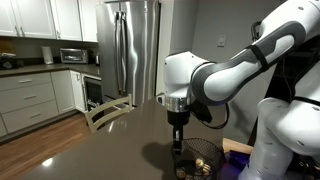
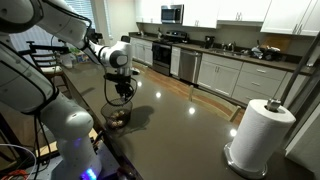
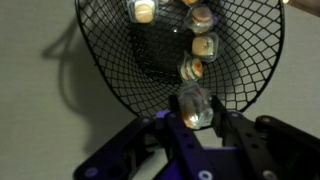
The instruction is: Put the candy on the table in the bin
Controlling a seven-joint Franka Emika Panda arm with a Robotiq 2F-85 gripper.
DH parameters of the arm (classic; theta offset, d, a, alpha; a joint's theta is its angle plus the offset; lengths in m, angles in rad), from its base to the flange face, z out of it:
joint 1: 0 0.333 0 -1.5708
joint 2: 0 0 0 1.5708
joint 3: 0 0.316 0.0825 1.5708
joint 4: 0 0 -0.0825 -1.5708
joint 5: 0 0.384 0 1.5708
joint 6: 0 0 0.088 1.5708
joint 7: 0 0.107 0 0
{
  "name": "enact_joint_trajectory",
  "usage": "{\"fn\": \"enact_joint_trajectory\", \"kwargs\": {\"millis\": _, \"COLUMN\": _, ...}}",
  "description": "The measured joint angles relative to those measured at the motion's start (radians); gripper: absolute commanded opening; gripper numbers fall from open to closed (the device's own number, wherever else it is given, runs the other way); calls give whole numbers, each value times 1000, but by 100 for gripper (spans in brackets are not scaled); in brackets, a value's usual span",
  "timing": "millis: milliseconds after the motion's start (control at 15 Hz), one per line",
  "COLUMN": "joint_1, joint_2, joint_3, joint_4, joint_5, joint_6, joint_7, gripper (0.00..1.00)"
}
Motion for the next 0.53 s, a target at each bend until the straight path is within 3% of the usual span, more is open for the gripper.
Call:
{"fn": "enact_joint_trajectory", "kwargs": {"millis": 333, "joint_1": 0, "joint_2": -27, "joint_3": 1, "joint_4": -18, "joint_5": 0, "joint_6": 0, "joint_7": 24, "gripper": 97}}
{"fn": "enact_joint_trajectory", "kwargs": {"millis": 400, "joint_1": 0, "joint_2": -30, "joint_3": 1, "joint_4": -21, "joint_5": 0, "joint_6": 0, "joint_7": 26, "gripper": 99}}
{"fn": "enact_joint_trajectory", "kwargs": {"millis": 467, "joint_1": 0, "joint_2": -34, "joint_3": 2, "joint_4": -22, "joint_5": 0, "joint_6": 0, "joint_7": 30, "gripper": 85}}
{"fn": "enact_joint_trajectory", "kwargs": {"millis": 533, "joint_1": 0, "joint_2": -36, "joint_3": 2, "joint_4": -23, "joint_5": -1, "joint_6": 0, "joint_7": 34, "gripper": 92}}
